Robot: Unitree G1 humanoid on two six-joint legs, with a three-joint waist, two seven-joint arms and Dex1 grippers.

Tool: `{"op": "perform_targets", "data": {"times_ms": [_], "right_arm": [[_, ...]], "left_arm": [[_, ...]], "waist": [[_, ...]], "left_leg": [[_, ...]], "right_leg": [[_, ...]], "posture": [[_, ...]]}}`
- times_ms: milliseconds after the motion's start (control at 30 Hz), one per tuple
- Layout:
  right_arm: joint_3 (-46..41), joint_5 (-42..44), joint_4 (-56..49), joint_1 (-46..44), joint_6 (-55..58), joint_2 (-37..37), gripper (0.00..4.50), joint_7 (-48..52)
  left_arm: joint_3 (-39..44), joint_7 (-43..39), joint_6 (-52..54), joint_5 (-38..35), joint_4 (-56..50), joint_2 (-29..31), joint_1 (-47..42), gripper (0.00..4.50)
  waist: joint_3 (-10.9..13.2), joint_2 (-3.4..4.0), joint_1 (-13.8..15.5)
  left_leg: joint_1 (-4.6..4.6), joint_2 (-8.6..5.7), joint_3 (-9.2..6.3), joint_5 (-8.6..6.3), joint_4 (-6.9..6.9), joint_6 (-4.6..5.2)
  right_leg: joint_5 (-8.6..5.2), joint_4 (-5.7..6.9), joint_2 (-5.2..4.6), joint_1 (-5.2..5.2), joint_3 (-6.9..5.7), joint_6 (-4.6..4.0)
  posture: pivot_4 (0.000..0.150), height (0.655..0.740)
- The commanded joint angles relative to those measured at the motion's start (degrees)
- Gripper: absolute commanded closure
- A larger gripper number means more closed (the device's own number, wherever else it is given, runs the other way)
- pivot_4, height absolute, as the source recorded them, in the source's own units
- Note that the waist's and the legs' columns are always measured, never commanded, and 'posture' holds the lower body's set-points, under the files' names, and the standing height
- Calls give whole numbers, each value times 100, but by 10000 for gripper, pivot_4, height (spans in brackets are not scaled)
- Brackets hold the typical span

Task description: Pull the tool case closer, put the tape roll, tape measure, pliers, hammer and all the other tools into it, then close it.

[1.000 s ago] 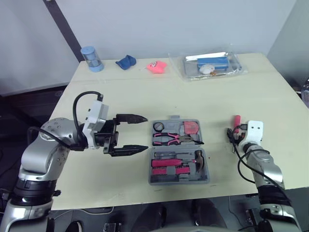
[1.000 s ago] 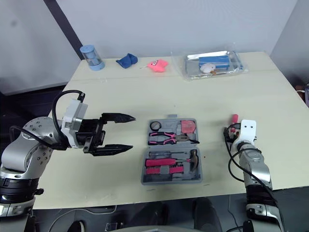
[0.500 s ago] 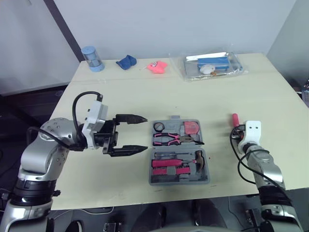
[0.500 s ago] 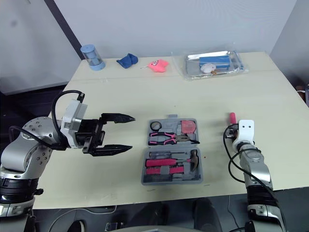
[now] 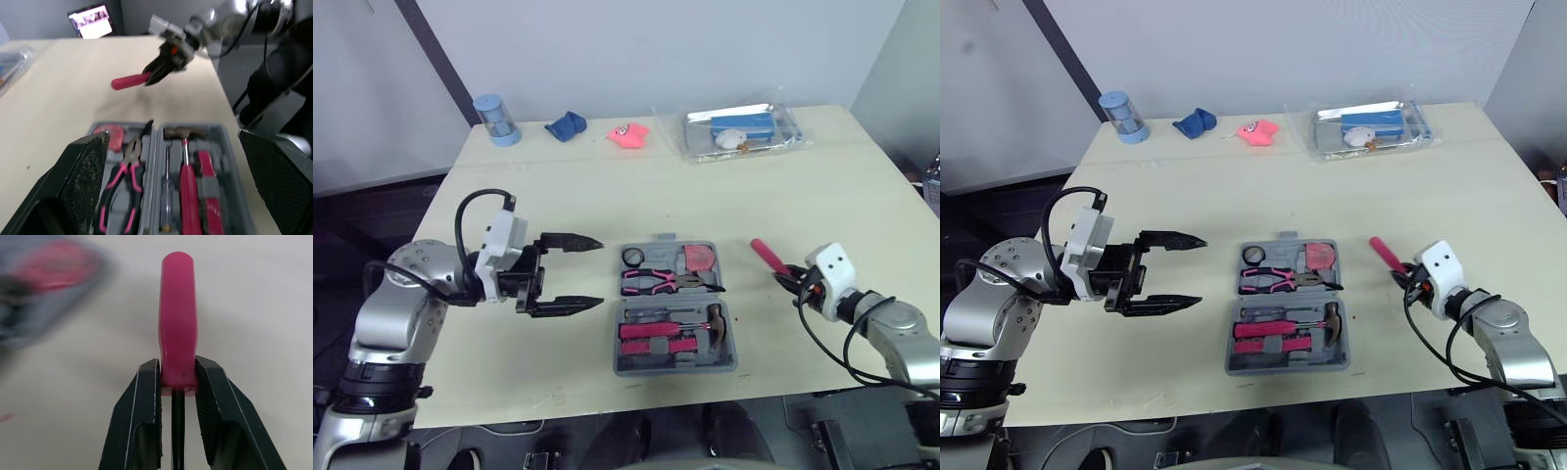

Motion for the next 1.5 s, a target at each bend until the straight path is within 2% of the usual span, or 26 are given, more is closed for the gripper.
{"op": "perform_targets", "data": {"times_ms": [33, 300, 567, 733, 967, 1500], "right_arm": [[510, 258, -1021, -215, 542, -625, 40653, 862], [1965, 169, -2063, -1362, 1859, -992, 40653, 1354], [3487, -399, -2209, -2678, 2515, -691, 40653, 1395], [4038, -486, -2265, -3080, 2827, -385, 40653, 1459], [4696, -607, -2361, -3371, 3048, -81, 40653, 1458], [5311, -1055, -1863, -3383, 3202, 305, 40653, 1128]], "left_arm": [[4, -470, -485, 146, 151, 196, 94, 0], [-16, -896, -923, 251, 316, 400, 280, 0], [-54, -931, -1396, 98, 217, 734, 799, 0], [-222, -931, -1965, -155, 215, 1197, 1262, 0], [-301, -931, -2745, -261, 304, 1393, 1717, 0], [168, -931, -2642, -395, 457, 1384, 2242, 0]], "waist": [[6, 1, 9], [12, -9, 52], [18, -20, 80], [18, -23, 107], [19, -23, 123], [17, -25, 112]], "left_leg": [[-1, -2, 1, 0, 0, 0], [-9, 3, -6, 0, 2, 0], [-35, 4, -10, 0, 2, -1], [-107, 2, -12, 1, 21, -3], [-108, 2, -9, 2, 20, -3], [-106, 1, -9, 2, 21, -4]], "right_leg": [[0, 0, 0, -1, 0, 0], [0, -9, -11, -1, -10, 0], [1, -10, -13, -27, -14, 0], [2, 6, -15, -96, -18, -2], [4, 5, -16, -98, -17, -5], [5, 11, -10, -99, -19, -6]], "posture": [[1500, 7400], [1500, 7400], [1500, 7400], [1500, 7400], [1500, 7400], [1500, 7400]]}}
